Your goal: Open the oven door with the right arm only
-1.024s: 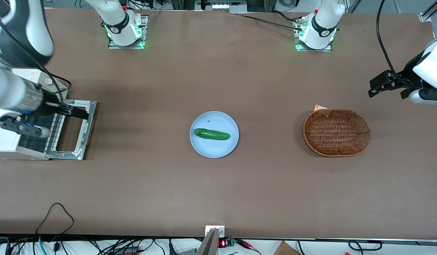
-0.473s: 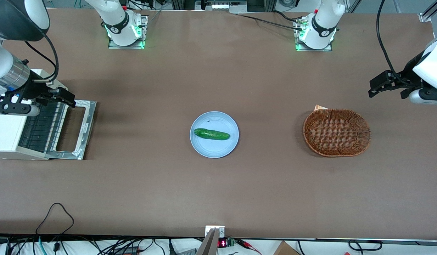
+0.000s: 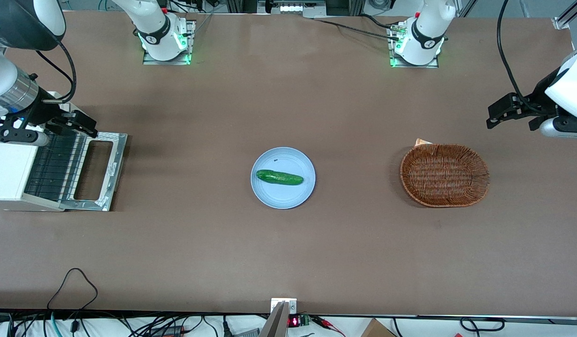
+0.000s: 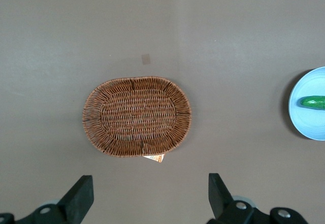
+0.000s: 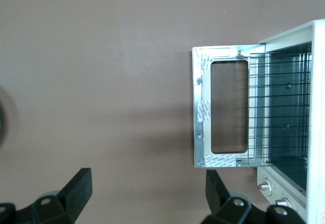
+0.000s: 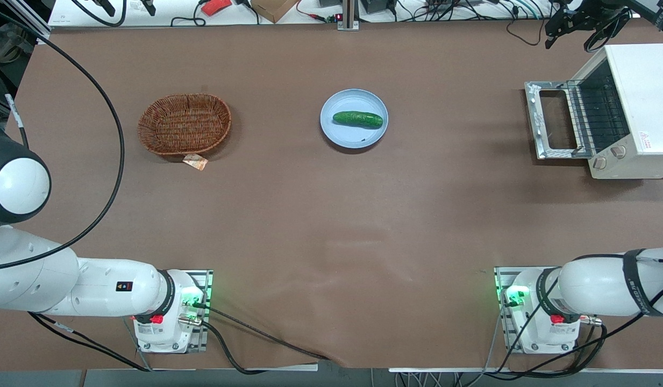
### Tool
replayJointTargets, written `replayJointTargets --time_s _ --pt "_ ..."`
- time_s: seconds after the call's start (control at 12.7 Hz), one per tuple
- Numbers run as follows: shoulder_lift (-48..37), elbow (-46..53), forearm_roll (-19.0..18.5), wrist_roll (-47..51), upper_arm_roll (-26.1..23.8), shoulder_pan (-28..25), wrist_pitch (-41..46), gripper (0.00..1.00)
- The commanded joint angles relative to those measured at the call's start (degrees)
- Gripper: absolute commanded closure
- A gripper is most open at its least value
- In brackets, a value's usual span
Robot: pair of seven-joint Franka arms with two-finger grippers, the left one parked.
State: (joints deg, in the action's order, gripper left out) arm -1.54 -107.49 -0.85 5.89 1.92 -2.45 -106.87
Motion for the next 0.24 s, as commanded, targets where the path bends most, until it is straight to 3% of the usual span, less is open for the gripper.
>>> replayJointTargets --time_s 0.0,0.16 --pt "-0.92 -1.06 0.75 -0.97 0.19 0.25 -0.53 0.01" --pt "-0.92 -0.97 0.93 -1.14 0.19 0.69 -0.53 0.01"
